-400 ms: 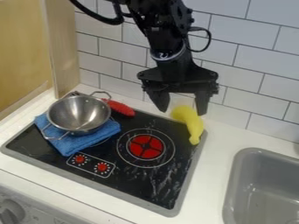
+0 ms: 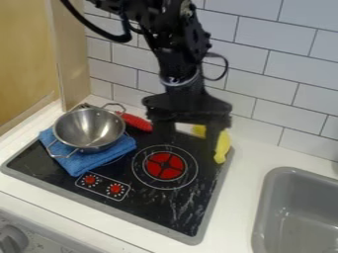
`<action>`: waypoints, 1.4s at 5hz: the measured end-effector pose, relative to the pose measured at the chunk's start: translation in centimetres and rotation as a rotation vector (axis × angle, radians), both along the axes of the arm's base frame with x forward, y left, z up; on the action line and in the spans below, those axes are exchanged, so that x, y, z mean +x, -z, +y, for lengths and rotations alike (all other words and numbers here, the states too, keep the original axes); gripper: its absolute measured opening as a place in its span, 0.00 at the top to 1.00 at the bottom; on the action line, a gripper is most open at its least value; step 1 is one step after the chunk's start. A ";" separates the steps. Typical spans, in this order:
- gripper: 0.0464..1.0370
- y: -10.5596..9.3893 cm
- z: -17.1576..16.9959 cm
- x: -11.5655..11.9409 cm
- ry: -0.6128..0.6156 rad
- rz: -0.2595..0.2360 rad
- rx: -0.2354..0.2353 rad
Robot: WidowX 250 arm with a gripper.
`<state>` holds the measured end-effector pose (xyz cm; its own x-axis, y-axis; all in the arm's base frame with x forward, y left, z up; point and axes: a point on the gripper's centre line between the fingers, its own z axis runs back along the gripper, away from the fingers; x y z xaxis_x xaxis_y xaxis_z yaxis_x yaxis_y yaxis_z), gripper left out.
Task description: Moved the silver pan to the right stove
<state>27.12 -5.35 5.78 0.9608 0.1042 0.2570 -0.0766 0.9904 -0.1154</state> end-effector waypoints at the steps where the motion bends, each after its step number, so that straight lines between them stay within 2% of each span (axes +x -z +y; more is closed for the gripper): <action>1: 0.04 -1.1 1.3 -0.9 -0.013 0.002 0.063; 2: 0.04 -1.7 3.1 -1.7 -0.046 0.016 0.156; 3: 0.04 -1.8 4.7 -1.7 -0.082 0.021 0.168; 4: 0.04 -0.9 6.7 -1.4 -0.118 0.037 0.171; 5: 0.04 0.6 7.9 -1.2 -0.120 0.071 0.184; 6: 0.04 2.2 9.0 -0.1 -0.134 0.109 0.157; 7: 0.04 3.5 9.5 -0.2 -0.116 0.155 0.176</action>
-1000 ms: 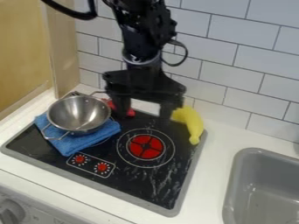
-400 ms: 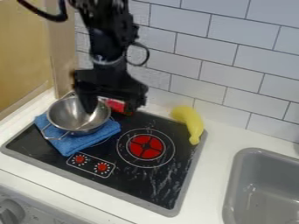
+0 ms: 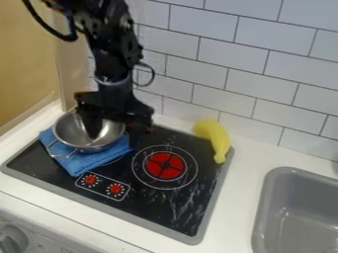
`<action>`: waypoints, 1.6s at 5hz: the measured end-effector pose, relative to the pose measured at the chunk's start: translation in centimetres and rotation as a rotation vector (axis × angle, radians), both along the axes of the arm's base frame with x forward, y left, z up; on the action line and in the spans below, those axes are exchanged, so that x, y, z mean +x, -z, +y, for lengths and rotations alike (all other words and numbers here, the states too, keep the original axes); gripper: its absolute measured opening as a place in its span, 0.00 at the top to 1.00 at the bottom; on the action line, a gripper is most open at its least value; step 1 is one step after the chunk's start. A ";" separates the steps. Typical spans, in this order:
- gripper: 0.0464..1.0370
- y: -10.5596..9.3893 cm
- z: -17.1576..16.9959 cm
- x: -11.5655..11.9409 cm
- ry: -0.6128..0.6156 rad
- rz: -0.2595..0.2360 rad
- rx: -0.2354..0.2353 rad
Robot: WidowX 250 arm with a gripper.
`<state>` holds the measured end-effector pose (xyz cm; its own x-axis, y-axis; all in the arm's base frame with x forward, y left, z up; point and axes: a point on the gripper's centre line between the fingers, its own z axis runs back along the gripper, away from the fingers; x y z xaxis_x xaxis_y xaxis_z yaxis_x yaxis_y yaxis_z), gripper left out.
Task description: Moved the silver pan to the right stove
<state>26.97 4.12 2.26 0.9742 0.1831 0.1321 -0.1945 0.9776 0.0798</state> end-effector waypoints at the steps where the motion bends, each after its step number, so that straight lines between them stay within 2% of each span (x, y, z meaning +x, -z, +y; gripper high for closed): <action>1: 0.09 0.0 0.9 0.0 -0.029 -0.010 0.003; 3: 0.70 0.0 1.3 0.2 -0.046 -0.021 0.023; 4: 0.89 0.0 1.0 0.2 -0.050 -0.023 0.014; 5: 0.98 -0.1 0.9 0.3 -0.047 -0.025 0.016; 6: 0.98 -0.1 0.9 0.3 -0.049 -0.024 0.016; 7: 0.98 -0.1 0.7 -0.1 -0.029 0.005 0.039; 8: 0.98 -1.0 0.6 -0.9 -0.014 0.044 0.106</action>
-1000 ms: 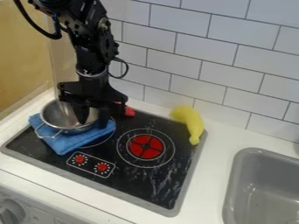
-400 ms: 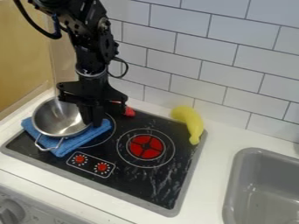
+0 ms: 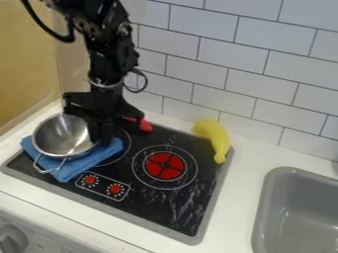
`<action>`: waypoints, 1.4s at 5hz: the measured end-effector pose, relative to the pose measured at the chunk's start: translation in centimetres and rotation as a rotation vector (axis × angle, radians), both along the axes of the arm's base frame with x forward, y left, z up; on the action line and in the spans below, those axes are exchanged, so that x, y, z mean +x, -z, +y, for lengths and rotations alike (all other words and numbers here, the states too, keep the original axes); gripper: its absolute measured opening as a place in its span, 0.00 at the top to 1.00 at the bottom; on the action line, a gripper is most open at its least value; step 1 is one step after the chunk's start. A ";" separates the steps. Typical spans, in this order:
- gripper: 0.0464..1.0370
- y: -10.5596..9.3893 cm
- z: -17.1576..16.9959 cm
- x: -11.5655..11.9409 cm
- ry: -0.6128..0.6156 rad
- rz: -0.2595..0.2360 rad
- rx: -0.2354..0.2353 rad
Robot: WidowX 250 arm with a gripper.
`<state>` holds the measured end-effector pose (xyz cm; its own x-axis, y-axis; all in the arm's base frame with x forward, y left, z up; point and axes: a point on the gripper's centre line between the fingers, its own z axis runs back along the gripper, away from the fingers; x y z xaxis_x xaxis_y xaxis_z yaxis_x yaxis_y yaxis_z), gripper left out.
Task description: Moved the silver pan to the right stove
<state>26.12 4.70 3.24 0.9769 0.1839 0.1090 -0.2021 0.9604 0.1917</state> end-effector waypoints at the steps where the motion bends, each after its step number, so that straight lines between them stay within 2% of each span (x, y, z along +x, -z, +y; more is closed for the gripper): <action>1: 1.00 -2.1 -0.2 -0.3 0.008 -0.016 0.063; 2: 1.00 -3.1 -1.1 -0.7 0.042 -0.006 0.092; 3: 1.00 -4.3 -3.4 0.7 0.107 -0.041 0.100; 4: 1.00 -5.1 -5.8 1.5 0.169 -0.055 0.108; 5: 1.00 -4.7 -9.3 2.1 0.262 -0.037 0.113; 6: 1.00 -4.0 -12.1 2.7 0.322 -0.033 0.095; 7: 1.00 -2.6 -13.6 2.2 0.358 0.003 0.091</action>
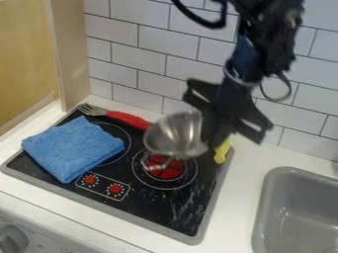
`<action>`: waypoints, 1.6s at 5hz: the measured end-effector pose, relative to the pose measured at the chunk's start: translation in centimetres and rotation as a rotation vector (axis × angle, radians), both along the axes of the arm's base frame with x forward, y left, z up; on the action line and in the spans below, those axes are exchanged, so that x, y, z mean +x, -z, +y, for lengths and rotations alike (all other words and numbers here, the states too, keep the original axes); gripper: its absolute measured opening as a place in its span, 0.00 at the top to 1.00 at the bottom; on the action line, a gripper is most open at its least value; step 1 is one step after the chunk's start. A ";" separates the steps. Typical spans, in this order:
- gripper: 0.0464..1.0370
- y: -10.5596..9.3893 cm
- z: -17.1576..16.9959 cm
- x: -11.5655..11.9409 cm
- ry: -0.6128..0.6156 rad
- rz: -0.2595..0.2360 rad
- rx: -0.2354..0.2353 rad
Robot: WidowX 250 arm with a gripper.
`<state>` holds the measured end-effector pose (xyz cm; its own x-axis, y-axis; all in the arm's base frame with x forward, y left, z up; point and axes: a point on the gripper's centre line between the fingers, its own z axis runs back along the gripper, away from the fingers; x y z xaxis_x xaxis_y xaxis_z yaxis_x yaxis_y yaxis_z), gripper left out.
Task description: Moved the silver pan to the right stove
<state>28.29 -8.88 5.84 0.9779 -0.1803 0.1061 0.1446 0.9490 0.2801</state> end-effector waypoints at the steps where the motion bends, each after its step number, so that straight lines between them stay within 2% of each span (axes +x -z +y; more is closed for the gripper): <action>1: 1.00 1.0 -1.0 -0.5 0.008 0.023 -0.004; 3: 1.00 2.0 -2.0 -0.7 0.007 0.033 -0.019; 4: 1.00 2.9 -2.3 -0.7 0.016 0.049 -0.031; 5: 0.97 3.8 -2.3 -0.8 0.025 0.073 -0.025; 6: 0.81 4.0 -2.4 -0.8 0.012 0.071 -0.028; 7: 0.55 4.0 -2.4 -0.8 0.001 0.066 -0.031; 8: 0.23 4.0 -2.4 -0.8 -0.008 0.065 -0.031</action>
<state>27.46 -11.24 1.85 0.9843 -0.1698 0.0474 0.1537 0.9583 0.2409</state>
